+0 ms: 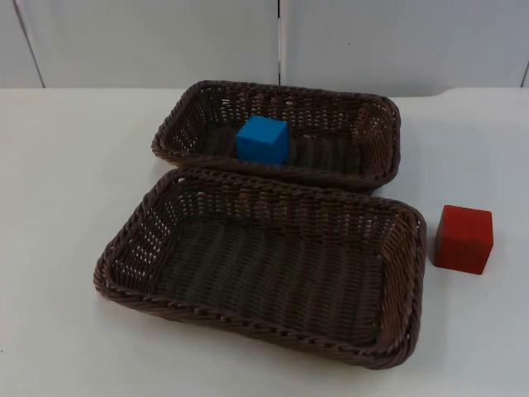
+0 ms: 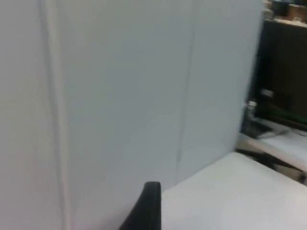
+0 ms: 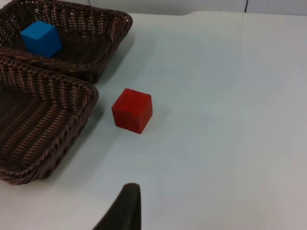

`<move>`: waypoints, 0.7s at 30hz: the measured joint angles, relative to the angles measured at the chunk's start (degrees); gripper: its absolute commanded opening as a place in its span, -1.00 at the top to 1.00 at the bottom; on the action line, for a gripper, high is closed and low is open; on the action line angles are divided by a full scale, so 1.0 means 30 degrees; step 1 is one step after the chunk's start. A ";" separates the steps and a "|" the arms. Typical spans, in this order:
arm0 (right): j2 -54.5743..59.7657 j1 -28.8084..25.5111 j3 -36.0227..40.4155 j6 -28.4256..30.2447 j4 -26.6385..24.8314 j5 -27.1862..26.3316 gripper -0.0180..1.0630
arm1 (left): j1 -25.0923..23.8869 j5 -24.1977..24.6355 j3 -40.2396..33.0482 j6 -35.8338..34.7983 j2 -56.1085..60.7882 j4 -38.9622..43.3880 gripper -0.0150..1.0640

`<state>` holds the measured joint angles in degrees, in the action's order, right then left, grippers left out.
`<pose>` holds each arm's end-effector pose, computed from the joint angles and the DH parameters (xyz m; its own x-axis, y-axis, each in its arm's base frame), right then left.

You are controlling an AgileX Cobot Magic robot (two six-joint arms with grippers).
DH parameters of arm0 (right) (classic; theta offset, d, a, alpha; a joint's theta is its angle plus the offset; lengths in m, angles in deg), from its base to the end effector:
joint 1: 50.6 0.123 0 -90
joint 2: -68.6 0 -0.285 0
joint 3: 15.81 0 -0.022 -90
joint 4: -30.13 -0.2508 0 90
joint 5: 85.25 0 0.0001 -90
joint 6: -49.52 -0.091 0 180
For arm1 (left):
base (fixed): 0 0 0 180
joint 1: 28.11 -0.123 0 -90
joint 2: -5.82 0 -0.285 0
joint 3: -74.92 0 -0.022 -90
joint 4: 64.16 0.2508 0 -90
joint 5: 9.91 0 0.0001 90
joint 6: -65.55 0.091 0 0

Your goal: Pick up one cube with the left hand and place it into the upper basket. Pick up one cube with the right hand and place it into the lower basket.

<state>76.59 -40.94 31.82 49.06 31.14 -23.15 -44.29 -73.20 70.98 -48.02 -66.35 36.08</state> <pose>-0.0068 -0.0026 0.2800 -0.4585 -0.0783 -0.8853 -0.1543 0.9880 -0.0074 0.2088 -0.0227 0.4717 -0.1138 -0.0475 -0.9924 0.7044 0.7005 -0.1143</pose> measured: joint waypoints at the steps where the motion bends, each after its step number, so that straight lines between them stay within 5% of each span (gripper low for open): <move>1: 0.0000 0.0000 0.0000 0.0000 0.0000 0.0000 -0.98 | -0.0037 0.0664 -0.0943 0.0006 0.0740 0.0000 -0.66; 7: 0.0000 0.0000 0.0000 0.0038 0.0000 0.0000 -0.98 | 0.0725 0.3101 -0.4925 -0.0046 0.3840 0.0000 -0.66; 12: 0.0000 0.0000 0.0000 0.0005 0.0000 0.0000 -0.98 | 0.3877 0.4804 -0.8755 -0.0153 0.5814 0.0035 -0.66; 21: 0.0000 0.0000 0.0000 0.0005 0.0000 0.0000 -0.98 | 0.4867 0.2939 -0.9955 0.0649 0.7668 0.0035 -0.66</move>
<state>76.59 -40.94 31.82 49.07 31.14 -23.15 -29.69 -64.38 41.12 -46.07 -43.34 36.19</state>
